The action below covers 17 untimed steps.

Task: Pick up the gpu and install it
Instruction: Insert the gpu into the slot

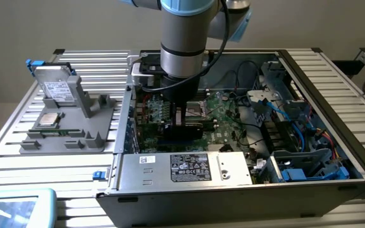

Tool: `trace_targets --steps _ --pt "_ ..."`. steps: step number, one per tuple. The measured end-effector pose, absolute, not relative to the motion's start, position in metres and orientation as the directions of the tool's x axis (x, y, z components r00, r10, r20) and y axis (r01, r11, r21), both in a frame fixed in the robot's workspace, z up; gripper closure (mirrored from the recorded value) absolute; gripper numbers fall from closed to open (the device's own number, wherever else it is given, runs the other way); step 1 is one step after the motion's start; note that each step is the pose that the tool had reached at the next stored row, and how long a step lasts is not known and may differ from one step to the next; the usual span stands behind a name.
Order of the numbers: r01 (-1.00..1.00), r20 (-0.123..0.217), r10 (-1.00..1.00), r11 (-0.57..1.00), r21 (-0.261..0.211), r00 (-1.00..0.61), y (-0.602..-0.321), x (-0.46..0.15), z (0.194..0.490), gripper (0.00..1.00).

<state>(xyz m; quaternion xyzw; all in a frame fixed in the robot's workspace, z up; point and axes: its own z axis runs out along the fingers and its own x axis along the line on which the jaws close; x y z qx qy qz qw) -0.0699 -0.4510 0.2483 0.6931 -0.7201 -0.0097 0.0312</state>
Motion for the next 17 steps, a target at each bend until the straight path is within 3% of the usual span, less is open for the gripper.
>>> trace_targets --steps 17 --pt "-0.998 0.032 -0.999 0.027 0.057 -0.025 -0.4511 -0.0685 0.2483 0.73"
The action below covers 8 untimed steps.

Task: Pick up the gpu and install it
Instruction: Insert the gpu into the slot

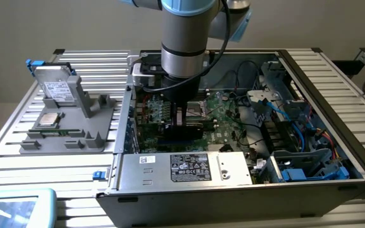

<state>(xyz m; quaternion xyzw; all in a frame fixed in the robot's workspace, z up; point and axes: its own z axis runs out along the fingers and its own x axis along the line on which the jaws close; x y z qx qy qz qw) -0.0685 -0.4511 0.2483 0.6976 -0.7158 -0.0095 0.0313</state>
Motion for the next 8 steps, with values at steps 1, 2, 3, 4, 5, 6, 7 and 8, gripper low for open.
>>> trace_targets --steps 1,2,3,4,5,6,7,8 --pt "-0.998 0.032 -0.999 0.024 0.057 -0.022 -0.4511 -0.0685 0.2483 0.73" --pt "-0.998 0.031 -0.999 0.019 0.057 -0.018 -0.4511 -0.0685 0.2483 0.73" --pt "-0.998 0.031 -0.999 0.015 0.057 -0.013 -0.4511 -0.0685 0.2483 0.73" --pt "-0.998 0.031 -0.999 0.011 0.057 -0.009 -0.4512 -0.0685 0.2483 0.73" --pt "-0.998 0.031 -0.999 0.007 0.057 -0.005 -0.4512 -0.0685 0.2483 0.73" --pt "-0.998 0.031 -1.0 0.004 0.057 -0.002 -0.4512 -0.0685 0.2483 0.73" --pt "-0.998 0.032 -1.0 0.001 0.057 0.001 -0.4513 -0.0685 0.2483 0.73" --pt "-0.998 0.032 -1.0 0.001 0.057 0.001 -0.4513 -0.0685 0.2483 0.73"
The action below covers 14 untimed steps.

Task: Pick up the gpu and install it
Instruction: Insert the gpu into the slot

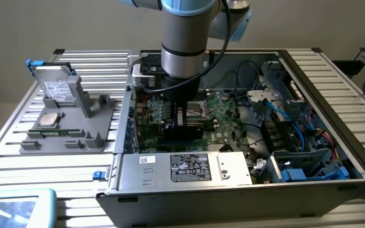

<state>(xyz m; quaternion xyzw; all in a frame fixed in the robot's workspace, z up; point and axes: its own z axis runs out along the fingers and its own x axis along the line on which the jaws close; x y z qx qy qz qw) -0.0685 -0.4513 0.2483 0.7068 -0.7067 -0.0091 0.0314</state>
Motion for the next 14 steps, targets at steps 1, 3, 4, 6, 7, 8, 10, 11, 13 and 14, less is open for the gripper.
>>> trace_targets --steps 1,3,4,6,7,8,10,11,13,14 --pt "-0.998 0.032 -1.0 0.001 0.057 0.001 -0.4513 -0.0685 0.2483 0.73" --pt "-0.998 0.032 -1.0 0.001 0.057 0.001 -0.4513 -0.0685 0.2483 0.73" --pt "-0.998 0.032 -1.0 0.001 0.057 0.001 -0.4513 -0.0685 0.2483 0.73" --pt "-0.998 0.031 -1.0 0.001 0.057 0.001 -0.4514 -0.0686 0.2483 0.73" --pt "-0.998 0.031 -1.0 0.001 0.057 0.001 -0.4514 -0.0686 0.2483 0.73" --pt "-0.998 0.031 -1.0 0.001 0.057 0.001 -0.4514 -0.0685 0.2483 0.73" --pt "-0.998 0.03 -1.0 0.0 0.057 0.001 -0.4516 -0.0685 0.2483 0.73" --pt "-0.998 0.03 -1.0 0.0 0.057 0.001 -0.4516 -0.0685 0.2483 0.73" --pt "-0.998 0.03 -1.0 0.0 0.057 0.001 -0.4516 -0.0685 0.2483 0.73" --pt "-0.998 0.03 -1.0 0.0 0.057 0.001 -0.4515 -0.0685 0.2483 0.73"
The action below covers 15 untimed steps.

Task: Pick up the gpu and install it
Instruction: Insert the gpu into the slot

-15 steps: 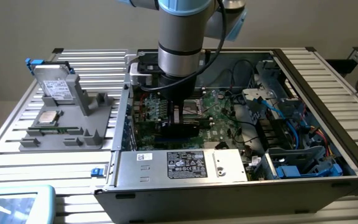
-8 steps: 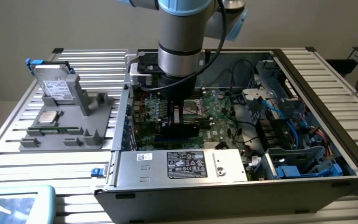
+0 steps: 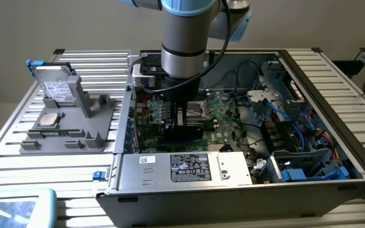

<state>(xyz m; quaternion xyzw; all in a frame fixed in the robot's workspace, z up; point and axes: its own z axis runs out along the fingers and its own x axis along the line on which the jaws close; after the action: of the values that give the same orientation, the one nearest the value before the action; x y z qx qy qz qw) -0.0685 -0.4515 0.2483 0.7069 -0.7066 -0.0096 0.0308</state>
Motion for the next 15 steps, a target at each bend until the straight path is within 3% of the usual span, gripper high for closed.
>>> trace_targets --steps 15 --pt "-0.998 0.025 -1.0 -0.002 0.057 0.003 -0.4518 -0.0686 0.248 0.73"
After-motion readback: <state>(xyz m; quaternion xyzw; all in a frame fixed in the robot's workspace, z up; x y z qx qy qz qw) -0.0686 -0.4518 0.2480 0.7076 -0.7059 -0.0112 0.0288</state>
